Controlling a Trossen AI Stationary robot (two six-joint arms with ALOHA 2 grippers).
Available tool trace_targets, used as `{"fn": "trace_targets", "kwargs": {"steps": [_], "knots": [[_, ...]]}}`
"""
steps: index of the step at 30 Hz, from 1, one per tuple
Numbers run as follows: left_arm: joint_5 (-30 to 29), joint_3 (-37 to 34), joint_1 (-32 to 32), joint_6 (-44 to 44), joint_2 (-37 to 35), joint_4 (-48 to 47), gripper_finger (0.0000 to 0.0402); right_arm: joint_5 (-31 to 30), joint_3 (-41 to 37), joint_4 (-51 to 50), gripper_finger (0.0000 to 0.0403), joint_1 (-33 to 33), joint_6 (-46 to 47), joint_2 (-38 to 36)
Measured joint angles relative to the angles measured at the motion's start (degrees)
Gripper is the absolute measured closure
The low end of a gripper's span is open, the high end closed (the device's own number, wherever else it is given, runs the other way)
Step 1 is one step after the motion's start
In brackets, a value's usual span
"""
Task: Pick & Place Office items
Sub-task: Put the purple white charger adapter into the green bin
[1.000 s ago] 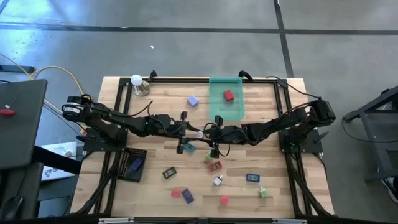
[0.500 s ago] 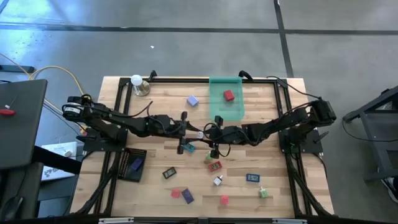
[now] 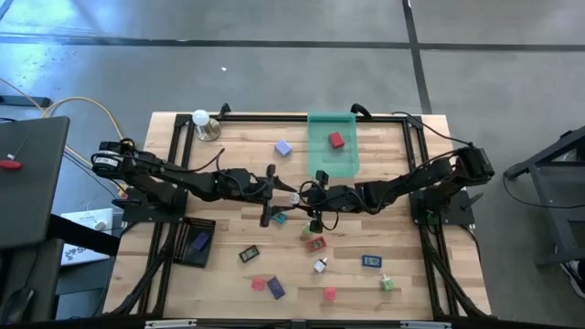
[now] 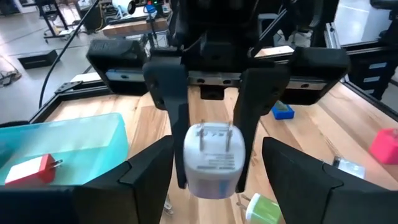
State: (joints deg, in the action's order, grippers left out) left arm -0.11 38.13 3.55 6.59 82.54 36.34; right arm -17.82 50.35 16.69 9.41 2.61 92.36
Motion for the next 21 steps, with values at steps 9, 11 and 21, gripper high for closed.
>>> {"fn": "trace_targets", "kwargs": {"steps": [9,11,21], "knots": [[0.26,0.0,0.0,-3.92,-2.99,-0.52,0.0162,-3.0,-0.06,-12.24,0.0285,1.05,6.92,-0.64],[0.26,0.02,0.0,-4.34,-3.46,-1.41,0.0162,-4.98,-0.07,-15.09,0.0285,1.24,8.41,-1.84],[0.58,0.02,-2.82,-13.01,-3.63,-10.71,0.0162,-11.33,-0.06,-33.99,0.0285,-8.64,17.98,-10.82]]}}
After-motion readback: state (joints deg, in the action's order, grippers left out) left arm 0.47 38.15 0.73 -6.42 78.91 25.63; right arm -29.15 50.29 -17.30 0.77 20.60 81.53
